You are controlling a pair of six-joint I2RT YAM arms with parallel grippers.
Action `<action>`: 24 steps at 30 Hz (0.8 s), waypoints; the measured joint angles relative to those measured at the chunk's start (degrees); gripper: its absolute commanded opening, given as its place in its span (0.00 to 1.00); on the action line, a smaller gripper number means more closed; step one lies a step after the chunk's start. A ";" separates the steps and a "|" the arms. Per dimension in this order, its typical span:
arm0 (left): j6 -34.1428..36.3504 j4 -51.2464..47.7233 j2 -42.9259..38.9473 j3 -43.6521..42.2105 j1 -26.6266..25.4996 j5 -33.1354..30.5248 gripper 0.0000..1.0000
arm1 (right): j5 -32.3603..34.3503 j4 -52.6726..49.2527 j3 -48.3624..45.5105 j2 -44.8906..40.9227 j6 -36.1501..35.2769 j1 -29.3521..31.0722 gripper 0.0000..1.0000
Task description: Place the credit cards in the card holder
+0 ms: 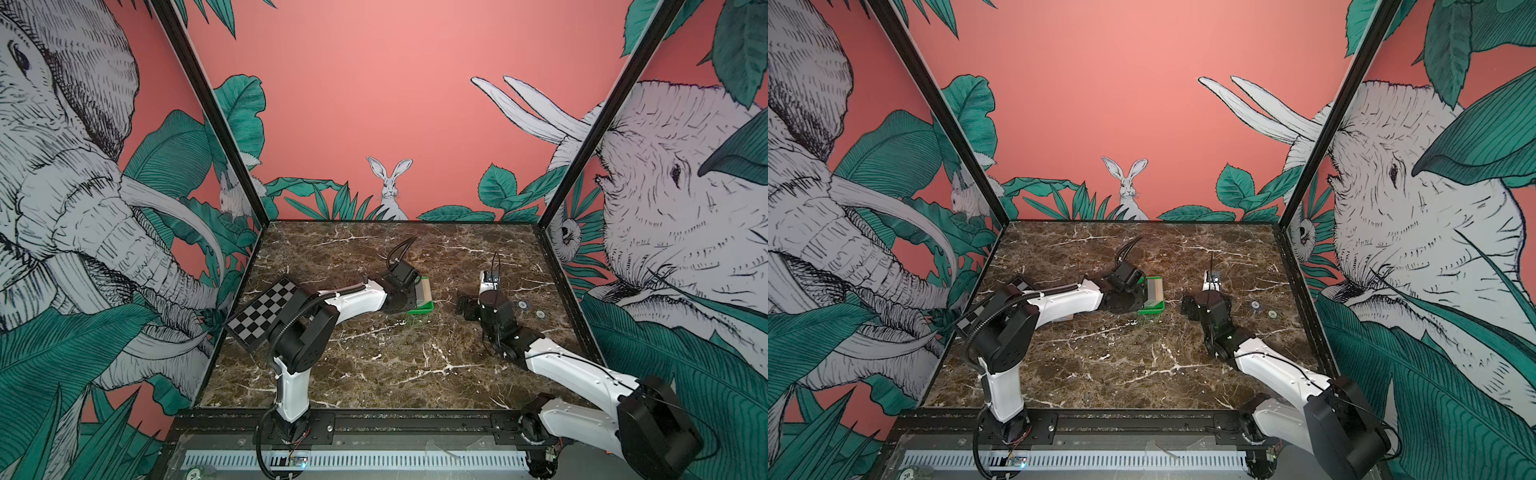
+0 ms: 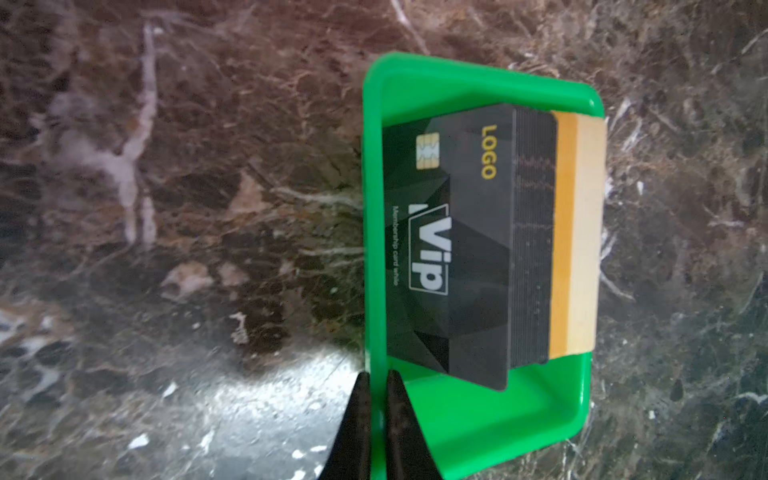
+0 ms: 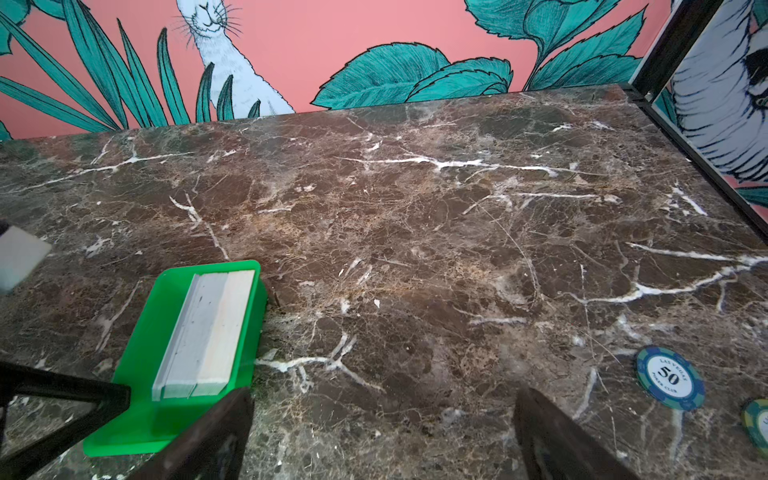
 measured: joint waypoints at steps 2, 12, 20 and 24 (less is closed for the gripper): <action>0.00 0.07 1.36 1.55 -0.13 -0.09 0.10 | 0.02 0.00 0.00 -0.09 0.00 0.00 0.96; 1.03 -0.87 3.69 5.09 -0.33 -1.70 0.10 | 0.00 -0.44 0.00 -0.09 -0.02 0.00 0.95; 2.43 -1.95 3.69 5.27 -0.35 -3.23 0.14 | -0.04 -0.79 0.39 -0.09 -0.02 0.00 0.95; 2.78 -2.73 3.80 6.21 -0.35 -3.08 0.20 | -0.07 -0.79 1.05 -0.09 -0.04 0.00 0.95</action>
